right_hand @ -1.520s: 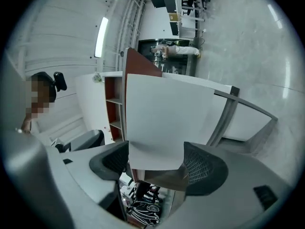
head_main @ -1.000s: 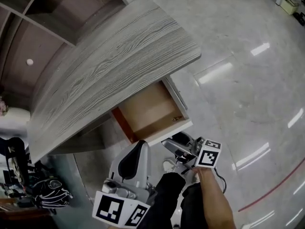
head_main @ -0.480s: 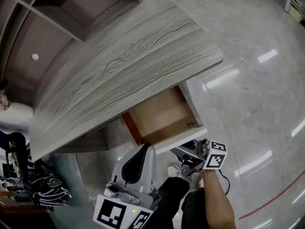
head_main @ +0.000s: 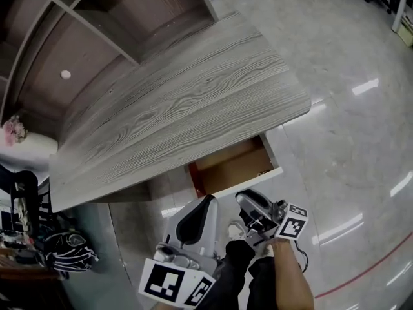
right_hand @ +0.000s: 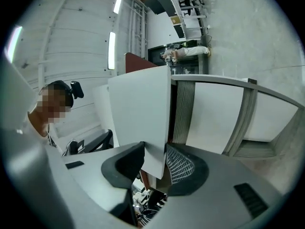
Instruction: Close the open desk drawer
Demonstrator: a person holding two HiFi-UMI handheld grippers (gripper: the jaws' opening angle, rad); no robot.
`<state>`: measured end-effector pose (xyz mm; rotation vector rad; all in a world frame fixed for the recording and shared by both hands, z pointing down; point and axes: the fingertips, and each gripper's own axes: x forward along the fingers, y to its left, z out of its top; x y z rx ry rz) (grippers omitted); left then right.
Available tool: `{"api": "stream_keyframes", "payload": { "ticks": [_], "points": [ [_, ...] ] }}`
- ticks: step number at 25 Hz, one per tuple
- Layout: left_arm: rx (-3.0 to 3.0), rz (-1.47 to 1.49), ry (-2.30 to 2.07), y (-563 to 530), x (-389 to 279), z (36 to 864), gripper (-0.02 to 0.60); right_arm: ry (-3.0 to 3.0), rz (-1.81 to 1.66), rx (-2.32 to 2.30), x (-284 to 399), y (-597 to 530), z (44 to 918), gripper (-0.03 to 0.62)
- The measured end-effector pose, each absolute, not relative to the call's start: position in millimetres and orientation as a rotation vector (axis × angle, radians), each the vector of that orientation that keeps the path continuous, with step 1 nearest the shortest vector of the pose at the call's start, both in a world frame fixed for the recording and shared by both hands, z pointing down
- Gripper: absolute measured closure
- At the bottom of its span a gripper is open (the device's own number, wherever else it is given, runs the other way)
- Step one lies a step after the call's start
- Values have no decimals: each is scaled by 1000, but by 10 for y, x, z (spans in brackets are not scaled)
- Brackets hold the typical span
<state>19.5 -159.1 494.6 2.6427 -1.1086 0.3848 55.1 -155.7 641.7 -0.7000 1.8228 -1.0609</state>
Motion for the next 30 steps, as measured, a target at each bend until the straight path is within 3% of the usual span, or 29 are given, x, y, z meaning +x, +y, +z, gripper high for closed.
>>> {"api": "stream_keyframes", "payload": {
  "ticks": [30],
  "points": [
    [2438,392,-1248,-1761,14,5341,577,1629,-1390,-1088,526,-2085,6440,479]
  ]
}}
